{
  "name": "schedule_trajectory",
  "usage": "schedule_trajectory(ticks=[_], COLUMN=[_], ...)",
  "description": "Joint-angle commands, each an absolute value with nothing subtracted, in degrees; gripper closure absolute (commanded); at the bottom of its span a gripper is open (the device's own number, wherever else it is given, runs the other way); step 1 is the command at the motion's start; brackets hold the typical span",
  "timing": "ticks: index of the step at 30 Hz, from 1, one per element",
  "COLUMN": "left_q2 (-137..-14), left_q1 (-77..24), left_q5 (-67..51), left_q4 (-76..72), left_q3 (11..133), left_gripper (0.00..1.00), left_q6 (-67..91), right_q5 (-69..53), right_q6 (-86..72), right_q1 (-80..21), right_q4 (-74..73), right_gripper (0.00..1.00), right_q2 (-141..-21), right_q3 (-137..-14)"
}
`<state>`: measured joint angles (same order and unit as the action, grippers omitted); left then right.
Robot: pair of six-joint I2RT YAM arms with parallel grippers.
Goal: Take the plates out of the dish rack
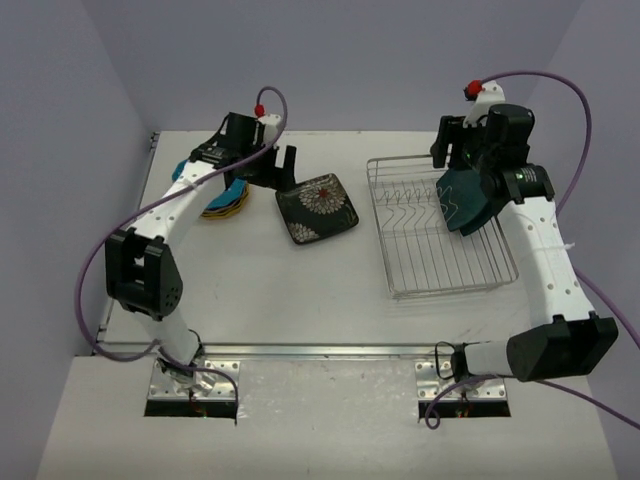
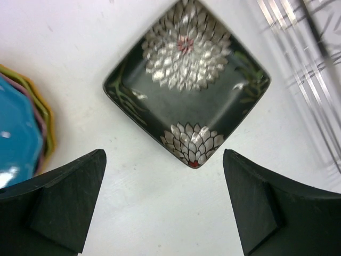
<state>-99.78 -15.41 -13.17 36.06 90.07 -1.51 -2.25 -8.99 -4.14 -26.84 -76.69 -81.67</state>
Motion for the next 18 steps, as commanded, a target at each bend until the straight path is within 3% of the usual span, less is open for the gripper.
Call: schedule_trajectory(ticks=[1,18], left_q2=[-89.3,-78.4], left_q1=[-15.6,-17.9], left_q5=[-9.4,-7.7], left_q4=[33.6,31.2], left_q3=[89.7,78.0], left_gripper=[0.11,0.1], left_q6=[-5.9,-7.0], right_q5=[6.5,3.7], right_q6=[6.1,10.4], right_q1=[-1.8,9.6], right_q4=[-32.4,-44.6], right_gripper=[0.48,0.5], right_q2=[-82.6,-103.9], right_q3=[-87.5,-103.5])
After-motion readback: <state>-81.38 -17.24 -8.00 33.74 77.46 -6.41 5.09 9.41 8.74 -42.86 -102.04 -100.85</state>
